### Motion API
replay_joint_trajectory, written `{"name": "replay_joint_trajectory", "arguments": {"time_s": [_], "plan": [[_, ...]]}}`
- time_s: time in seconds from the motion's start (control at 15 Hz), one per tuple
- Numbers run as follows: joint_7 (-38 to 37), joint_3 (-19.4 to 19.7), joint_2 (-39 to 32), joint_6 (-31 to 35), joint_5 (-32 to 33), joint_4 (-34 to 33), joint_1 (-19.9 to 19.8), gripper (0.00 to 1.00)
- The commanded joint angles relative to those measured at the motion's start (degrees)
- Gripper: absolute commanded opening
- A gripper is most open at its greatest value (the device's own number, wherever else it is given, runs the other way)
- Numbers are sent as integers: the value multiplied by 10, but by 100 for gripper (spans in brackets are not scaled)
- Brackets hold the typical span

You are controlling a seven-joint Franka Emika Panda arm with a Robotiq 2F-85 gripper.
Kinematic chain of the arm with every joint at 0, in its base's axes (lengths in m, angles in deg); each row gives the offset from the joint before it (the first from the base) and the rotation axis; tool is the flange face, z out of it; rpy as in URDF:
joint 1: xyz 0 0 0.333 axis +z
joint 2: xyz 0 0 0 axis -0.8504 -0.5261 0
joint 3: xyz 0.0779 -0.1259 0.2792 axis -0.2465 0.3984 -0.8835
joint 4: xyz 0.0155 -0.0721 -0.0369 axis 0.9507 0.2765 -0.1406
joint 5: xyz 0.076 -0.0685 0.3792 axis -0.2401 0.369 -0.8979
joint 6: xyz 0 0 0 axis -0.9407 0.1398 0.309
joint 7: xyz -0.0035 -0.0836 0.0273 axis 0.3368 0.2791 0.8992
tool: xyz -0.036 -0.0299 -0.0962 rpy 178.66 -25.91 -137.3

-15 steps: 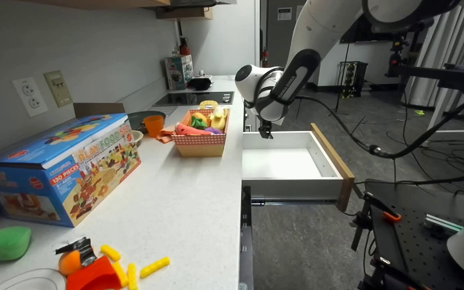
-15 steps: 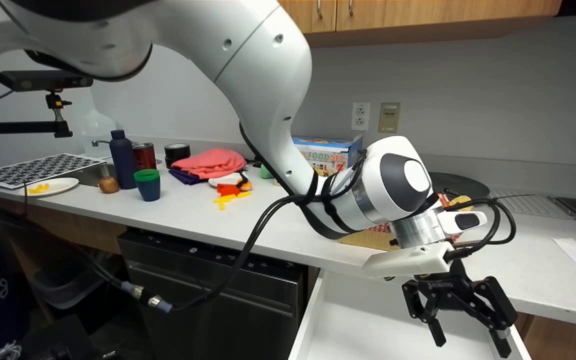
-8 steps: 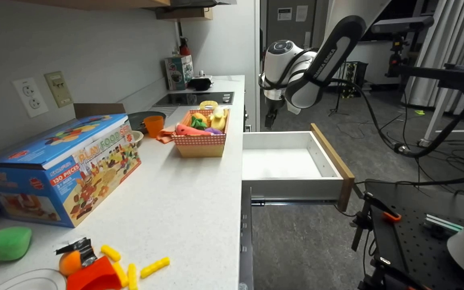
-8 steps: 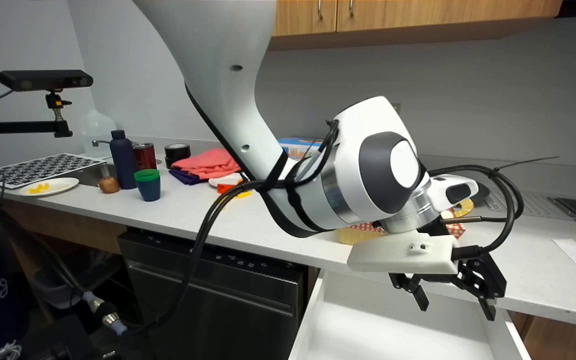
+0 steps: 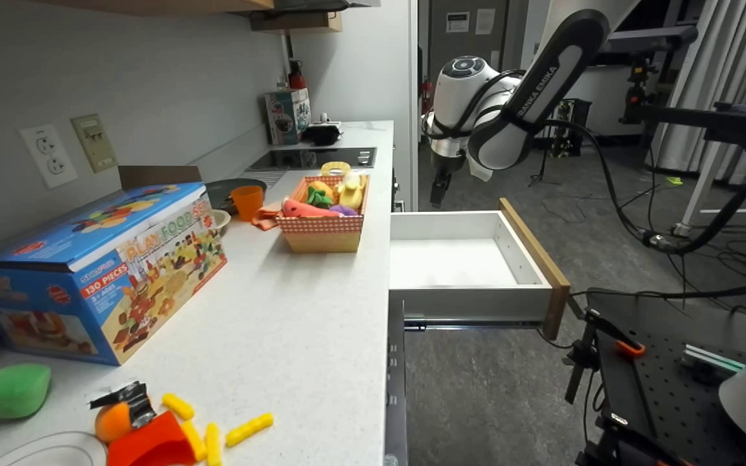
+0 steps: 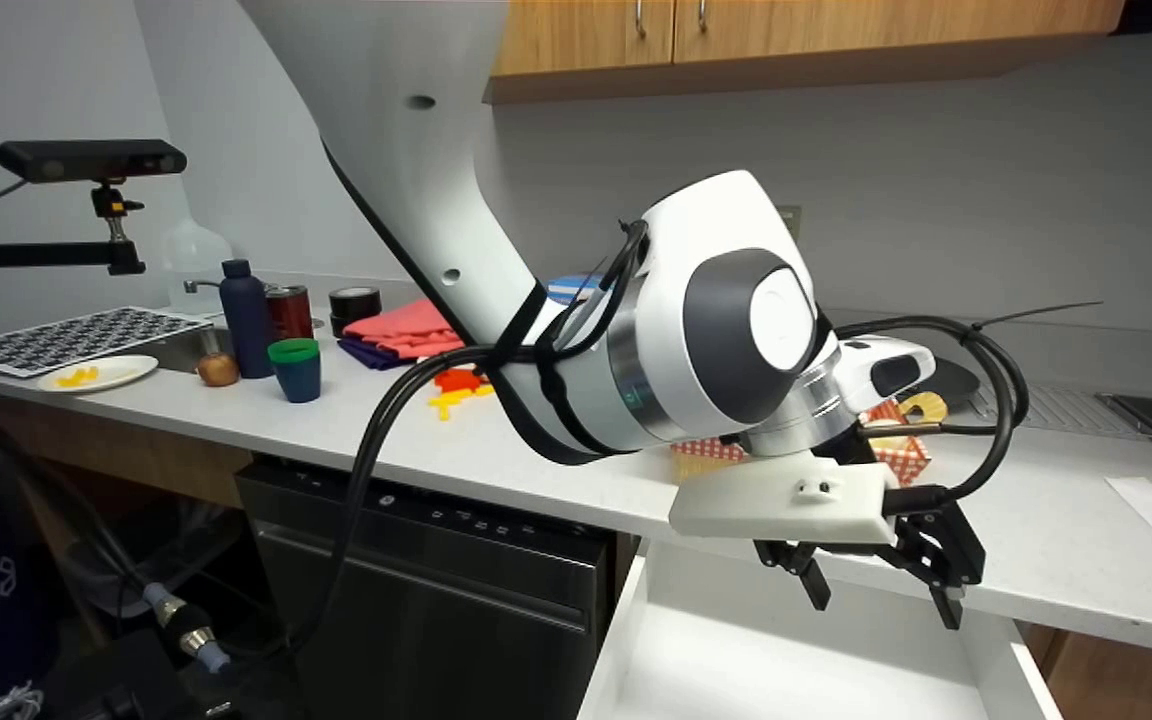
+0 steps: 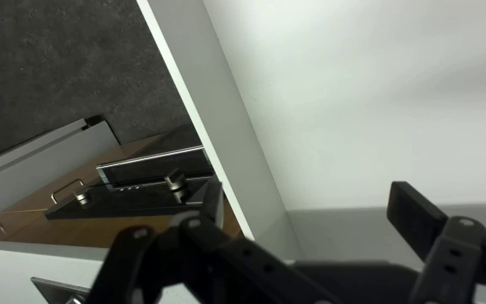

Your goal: Open the drawer and put some of the plush toys from the basket in the drawer and close it

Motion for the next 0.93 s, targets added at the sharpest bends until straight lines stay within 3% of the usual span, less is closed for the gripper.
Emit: {"name": "replay_joint_trajectory", "arguments": {"time_s": [0.0, 0.2, 0.33, 0.73, 0.87], "plan": [[-9, 7, 34, 25, 15, 13, 5, 100], [-11, 17, 84, 76, 44, 25, 19, 100], [6, 3, 106, 103, 42, 20, 16, 100], [79, -86, 91, 148, -35, -12, 3, 100], [115, -119, 74, 144, -86, -28, 0, 100]]}}
